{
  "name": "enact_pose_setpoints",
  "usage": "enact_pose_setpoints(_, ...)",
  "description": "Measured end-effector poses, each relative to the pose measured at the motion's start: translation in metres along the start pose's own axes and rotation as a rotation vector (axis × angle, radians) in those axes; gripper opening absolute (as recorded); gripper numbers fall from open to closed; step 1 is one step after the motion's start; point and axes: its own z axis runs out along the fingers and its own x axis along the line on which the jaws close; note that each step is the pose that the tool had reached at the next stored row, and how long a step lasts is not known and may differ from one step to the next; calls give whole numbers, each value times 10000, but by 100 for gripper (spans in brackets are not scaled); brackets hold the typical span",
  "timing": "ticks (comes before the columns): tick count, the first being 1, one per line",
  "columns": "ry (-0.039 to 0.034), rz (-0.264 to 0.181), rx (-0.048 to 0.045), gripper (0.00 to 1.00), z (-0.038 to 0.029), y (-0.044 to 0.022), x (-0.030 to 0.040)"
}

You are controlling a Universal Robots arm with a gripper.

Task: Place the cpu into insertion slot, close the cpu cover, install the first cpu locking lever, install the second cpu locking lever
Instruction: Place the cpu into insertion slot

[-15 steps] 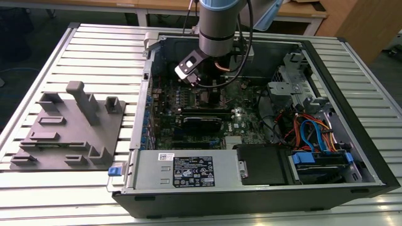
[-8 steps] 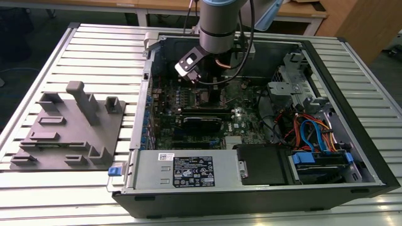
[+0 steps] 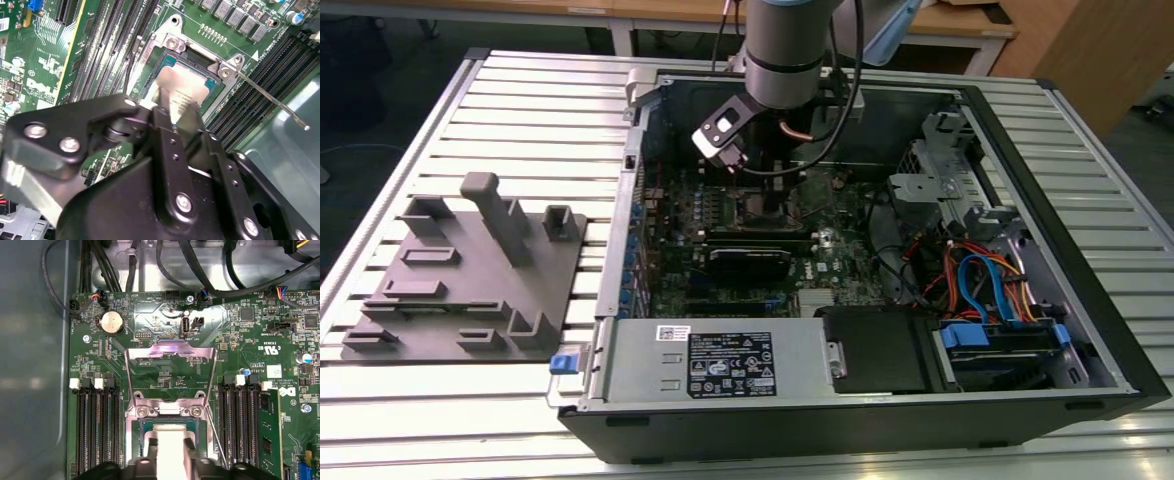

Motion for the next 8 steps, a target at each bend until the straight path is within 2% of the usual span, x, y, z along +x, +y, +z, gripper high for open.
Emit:
enact_pose_setpoints(2, -2, -1, 1, 24, -1, 0, -1)
enact_pose_setpoints(3, -3, -2, 1, 24, -1, 1, -1)
enact_pose_setpoints(6, -2, -2, 2, 13, -1, 1, -1)
enact_pose_setpoints(8, -2, -2, 2, 10, -1, 1, -1)
